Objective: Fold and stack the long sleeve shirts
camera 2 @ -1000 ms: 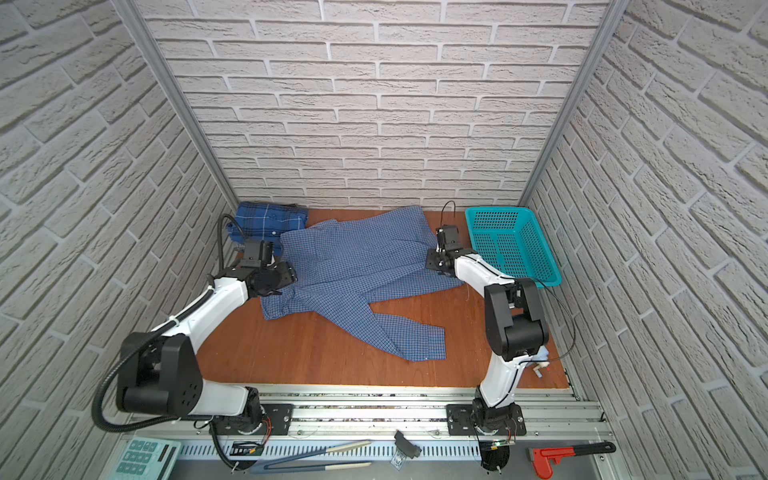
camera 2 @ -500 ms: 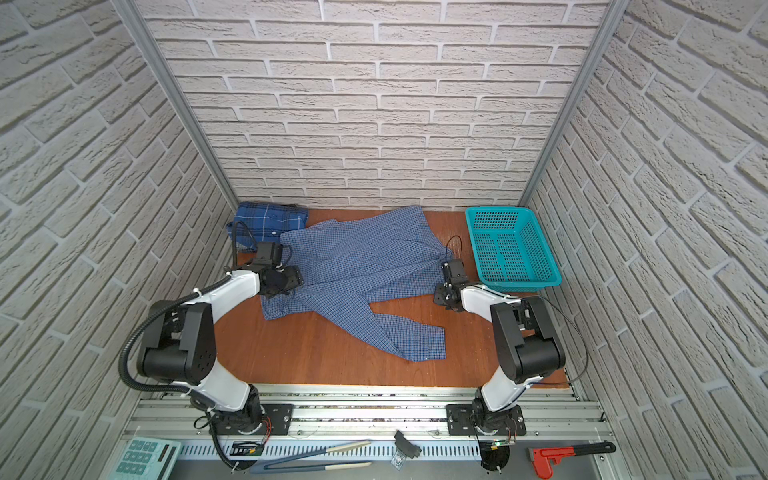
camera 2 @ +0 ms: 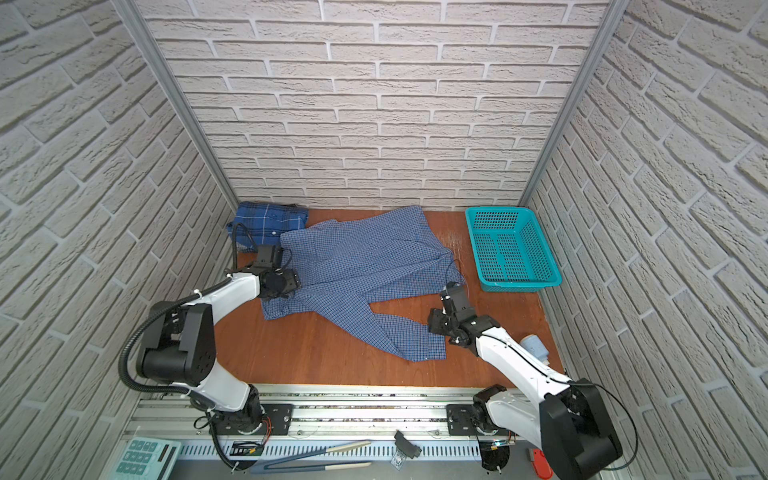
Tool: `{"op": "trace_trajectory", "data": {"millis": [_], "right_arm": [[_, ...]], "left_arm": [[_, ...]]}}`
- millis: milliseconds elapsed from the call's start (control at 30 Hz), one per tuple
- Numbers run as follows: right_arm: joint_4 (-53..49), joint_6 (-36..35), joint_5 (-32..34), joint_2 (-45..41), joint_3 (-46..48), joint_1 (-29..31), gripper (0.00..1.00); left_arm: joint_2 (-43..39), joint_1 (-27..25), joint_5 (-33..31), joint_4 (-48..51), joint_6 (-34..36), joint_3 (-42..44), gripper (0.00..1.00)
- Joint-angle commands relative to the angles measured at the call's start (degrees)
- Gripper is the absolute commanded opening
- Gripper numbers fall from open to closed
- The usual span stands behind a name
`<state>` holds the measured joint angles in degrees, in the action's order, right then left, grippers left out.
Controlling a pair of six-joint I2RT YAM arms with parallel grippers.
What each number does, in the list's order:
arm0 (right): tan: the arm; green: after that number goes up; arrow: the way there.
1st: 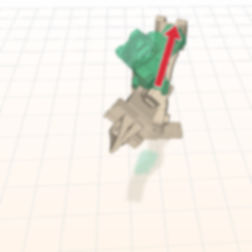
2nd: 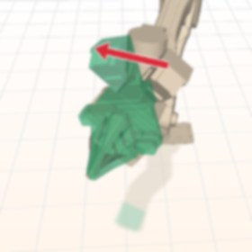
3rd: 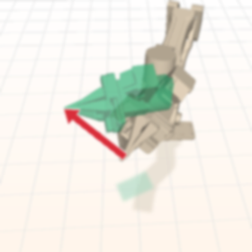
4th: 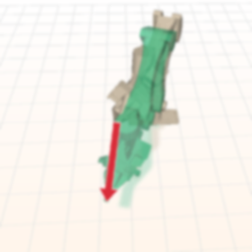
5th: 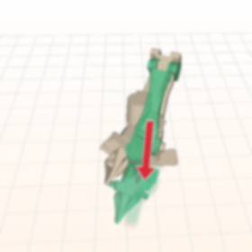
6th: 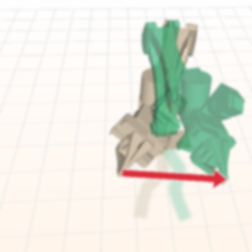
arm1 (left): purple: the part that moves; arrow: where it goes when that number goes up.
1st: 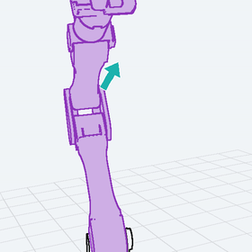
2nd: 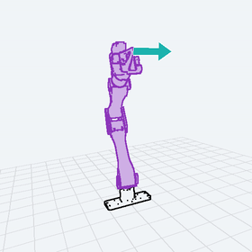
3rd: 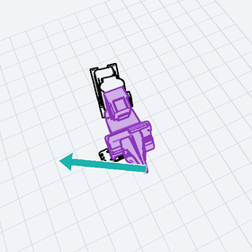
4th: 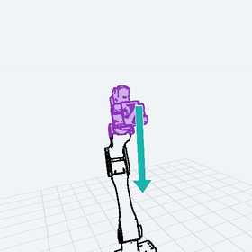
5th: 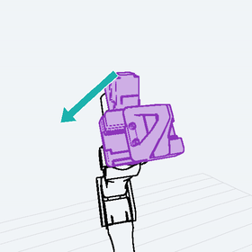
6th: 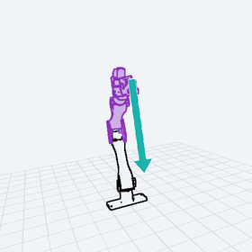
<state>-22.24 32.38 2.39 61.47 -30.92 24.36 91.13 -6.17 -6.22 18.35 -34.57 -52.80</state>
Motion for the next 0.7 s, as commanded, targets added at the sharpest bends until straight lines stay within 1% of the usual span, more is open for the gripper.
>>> {"op": "trace_trajectory", "data": {"millis": [0,33,133,200,267,333,367,400,433,500,533,600,633,667], "right_arm": [[-5.1,5.5,-0.3,-2.1,1.4,8.8,0.7],[-4.6,6.8,0.0,-2.2,1.3,12.5,0.73],[-1.3,8.3,0.8,0.3,-0.1,22.4,0.74],[0.2,7.7,1.6,4.2,-1.8,26.2,0.74],[0.6,6.3,2.8,10.0,-3.8,28.7,0.73],[-0.7,4.7,5.0,15.8,-6.6,30.7,0.71],[-1.4,3.9,5.9,18.1,-7.9,31.5,0.68],[-2.3,3.3,6.9,20.5,-9.2,32.1,0.6],[-3.8,3.2,7.7,22.3,-10.8,32.5,0.48],[-6.4,2.1,8.4,24.0,-13.6,33.1,0.28],[-9.4,2.3,9.7,24.4,-15.7,33.1,0.2],[-17.2,2.5,13.7,24.9,-21.7,33.1,0.07],[-21.5,2.0,16.0,25.4,-26.0,32.8,0.06],[-23.7,0.4,17.3,26.0,-29.8,32.2,0.06]], "left_arm": [[-3.4,0.0,0.3,-2.3,-0.6,1.4,0.81],[-3.6,0.1,0.4,-2.0,-0.5,1.1,0.81],[-4.0,0.4,0.8,-1.5,-0.2,0.9,0.81],[-4.5,0.7,1.4,-1.6,-0.1,1.3,0.81],[-5.2,1.1,2.2,-2.2,-0.1,1.9,0.81],[-5.5,1.6,2.9,-2.6,0.1,2.3,0.82],[-5.6,1.8,3.2,-2.7,0.3,2.4,0.82],[-5.4,2.1,3.7,-2.6,0.5,2.3,0.82],[-5.4,2.4,4.0,-2.5,0.8,2.1,0.82],[-5.6,3.0,4.3,-2.2,1.1,1.7,0.82],[-5.8,3.3,4.7,-2.2,1.4,1.4,0.82],[-6.2,3.9,5.2,-2.0,1.7,0.7,0.82],[-6.4,4.3,5.5,-2.0,1.8,0.3,0.82],[-6.6,4.6,5.5,-1.8,1.9,0.0,0.82]]}}
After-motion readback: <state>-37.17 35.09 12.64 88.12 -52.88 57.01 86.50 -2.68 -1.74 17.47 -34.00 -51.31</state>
